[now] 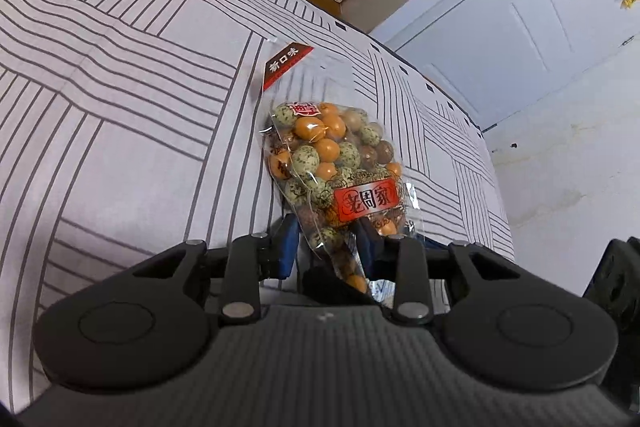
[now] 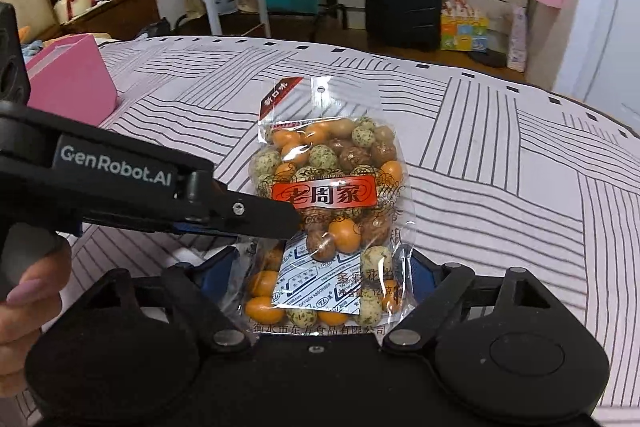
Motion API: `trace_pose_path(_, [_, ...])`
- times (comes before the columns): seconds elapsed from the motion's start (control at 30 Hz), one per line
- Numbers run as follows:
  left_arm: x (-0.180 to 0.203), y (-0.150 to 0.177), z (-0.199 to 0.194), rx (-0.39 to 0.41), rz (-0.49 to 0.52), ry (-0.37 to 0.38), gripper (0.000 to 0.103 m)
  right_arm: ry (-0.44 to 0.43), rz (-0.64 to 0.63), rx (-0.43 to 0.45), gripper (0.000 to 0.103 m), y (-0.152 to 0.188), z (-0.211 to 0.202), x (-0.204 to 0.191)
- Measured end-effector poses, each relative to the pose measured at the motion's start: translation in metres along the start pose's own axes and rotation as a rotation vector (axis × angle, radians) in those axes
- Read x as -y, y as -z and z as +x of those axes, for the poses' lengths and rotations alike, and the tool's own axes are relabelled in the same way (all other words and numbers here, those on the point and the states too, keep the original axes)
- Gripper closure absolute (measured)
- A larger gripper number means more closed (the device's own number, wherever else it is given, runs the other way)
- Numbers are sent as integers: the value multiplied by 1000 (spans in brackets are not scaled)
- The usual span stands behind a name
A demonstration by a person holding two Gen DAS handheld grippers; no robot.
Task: Organize snacks
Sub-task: 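Lift the nut bag with the left tool and carry it over the box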
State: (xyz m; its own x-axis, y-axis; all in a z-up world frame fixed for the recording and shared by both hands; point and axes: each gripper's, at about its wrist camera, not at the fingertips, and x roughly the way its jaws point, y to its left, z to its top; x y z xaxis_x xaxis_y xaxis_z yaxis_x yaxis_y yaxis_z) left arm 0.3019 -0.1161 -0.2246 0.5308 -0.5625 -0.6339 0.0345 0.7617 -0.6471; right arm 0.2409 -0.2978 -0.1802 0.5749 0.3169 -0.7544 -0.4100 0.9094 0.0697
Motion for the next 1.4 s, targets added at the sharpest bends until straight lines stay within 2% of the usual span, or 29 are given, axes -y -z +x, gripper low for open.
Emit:
trace_pose_path(0.13, [9, 2, -6, -6, 57, -26, 73, -2, 46, 14, 22, 2, -9, -2])
trace_pose_path(0.37, [14, 3, -22, -63, 87, -31, 73, 2, 65, -4, 24, 7, -24, -14])
trace_pose_path(0.5, [18, 7, -34, -95, 115, -47, 73, -16, 132, -43, 24, 7, -32, -20])
trace_pose_path(0.6, [25, 13, -47, -101, 141, -88, 73, -25, 190, -78, 24, 5, -38, -27])
trace_pose_path(0.87, [31, 20, -97, -101, 160, -100, 74, -16, 145, -42, 24, 11, -74, -69])
trace_pose_path(1.03, [37, 35, -129, -131, 166, -162, 74, -17, 114, -48, 24, 22, -97, -94])
trace_pose_path(1.4, [46, 63, -221, -102, 153, -162, 74, 5, 57, 0, 24, 26, -165, -155])
